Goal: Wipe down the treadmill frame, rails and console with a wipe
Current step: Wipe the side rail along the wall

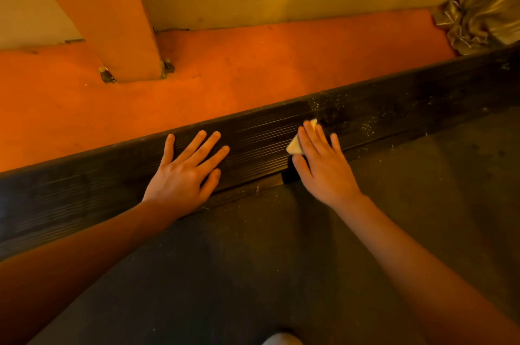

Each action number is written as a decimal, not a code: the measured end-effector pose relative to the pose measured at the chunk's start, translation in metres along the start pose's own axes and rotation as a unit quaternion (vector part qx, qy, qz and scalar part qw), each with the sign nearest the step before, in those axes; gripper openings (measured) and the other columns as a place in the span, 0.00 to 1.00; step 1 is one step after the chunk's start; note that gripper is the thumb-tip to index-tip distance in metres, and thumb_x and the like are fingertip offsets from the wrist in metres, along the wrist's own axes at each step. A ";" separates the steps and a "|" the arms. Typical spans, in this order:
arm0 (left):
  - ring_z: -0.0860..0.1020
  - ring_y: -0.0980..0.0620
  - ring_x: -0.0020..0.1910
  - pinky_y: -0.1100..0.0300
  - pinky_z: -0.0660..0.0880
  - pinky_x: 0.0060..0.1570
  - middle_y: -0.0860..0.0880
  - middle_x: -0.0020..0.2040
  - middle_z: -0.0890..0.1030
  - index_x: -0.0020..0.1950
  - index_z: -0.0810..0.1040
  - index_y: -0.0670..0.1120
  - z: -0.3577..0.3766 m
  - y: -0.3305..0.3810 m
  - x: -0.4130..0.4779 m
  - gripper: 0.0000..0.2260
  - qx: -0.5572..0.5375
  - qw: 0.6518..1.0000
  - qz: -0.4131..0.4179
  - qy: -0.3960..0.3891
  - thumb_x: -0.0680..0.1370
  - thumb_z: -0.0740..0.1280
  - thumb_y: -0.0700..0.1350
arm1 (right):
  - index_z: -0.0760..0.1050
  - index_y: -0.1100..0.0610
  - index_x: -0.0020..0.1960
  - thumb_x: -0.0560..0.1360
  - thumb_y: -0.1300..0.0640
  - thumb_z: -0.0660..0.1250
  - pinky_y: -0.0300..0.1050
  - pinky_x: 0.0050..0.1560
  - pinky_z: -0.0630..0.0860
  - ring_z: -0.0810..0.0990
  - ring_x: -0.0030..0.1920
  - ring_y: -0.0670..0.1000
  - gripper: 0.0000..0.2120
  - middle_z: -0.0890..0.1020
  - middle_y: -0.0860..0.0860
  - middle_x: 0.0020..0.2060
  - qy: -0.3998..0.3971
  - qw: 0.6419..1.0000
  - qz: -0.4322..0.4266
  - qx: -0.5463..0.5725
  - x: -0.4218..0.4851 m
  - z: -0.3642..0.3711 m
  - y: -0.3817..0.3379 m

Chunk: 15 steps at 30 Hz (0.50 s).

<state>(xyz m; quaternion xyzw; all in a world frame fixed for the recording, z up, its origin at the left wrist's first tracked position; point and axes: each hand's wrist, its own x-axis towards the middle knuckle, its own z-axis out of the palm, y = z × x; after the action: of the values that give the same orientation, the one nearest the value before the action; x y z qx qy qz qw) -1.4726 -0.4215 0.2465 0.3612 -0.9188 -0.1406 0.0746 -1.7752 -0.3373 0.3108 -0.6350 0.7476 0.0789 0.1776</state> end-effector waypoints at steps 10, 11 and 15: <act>0.56 0.45 0.81 0.28 0.51 0.74 0.48 0.82 0.59 0.80 0.64 0.54 -0.002 0.002 -0.001 0.23 -0.002 1.000 0.001 -0.002 0.84 0.52 0.55 | 0.42 0.53 0.84 0.85 0.39 0.40 0.52 0.80 0.35 0.34 0.81 0.48 0.32 0.40 0.49 0.83 0.007 1.000 -0.010 -0.003 -0.012 0.004 0.008; 0.56 0.45 0.81 0.28 0.51 0.74 0.48 0.82 0.59 0.80 0.64 0.54 -0.002 0.002 -0.001 0.23 -0.003 1.000 0.002 -0.002 0.84 0.52 0.55 | 0.41 0.52 0.84 0.84 0.38 0.38 0.50 0.79 0.33 0.33 0.81 0.48 0.33 0.39 0.48 0.83 0.002 1.000 -0.007 -0.011 -0.021 0.007 0.012; 0.56 0.45 0.81 0.28 0.51 0.74 0.48 0.81 0.60 0.79 0.66 0.52 -0.001 0.001 -0.001 0.23 -0.005 1.000 0.001 0.000 0.84 0.52 0.55 | 0.42 0.55 0.84 0.84 0.39 0.38 0.48 0.77 0.31 0.35 0.81 0.49 0.33 0.41 0.51 0.83 0.006 0.999 -0.008 -0.032 -0.004 0.001 0.010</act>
<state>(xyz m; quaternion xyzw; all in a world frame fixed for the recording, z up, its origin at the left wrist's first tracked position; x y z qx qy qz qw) -1.4724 -0.4201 0.2482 0.3599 -0.9185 -0.1453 0.0762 -1.7840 -0.3312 0.3104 -0.6471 0.7404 0.0974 0.1535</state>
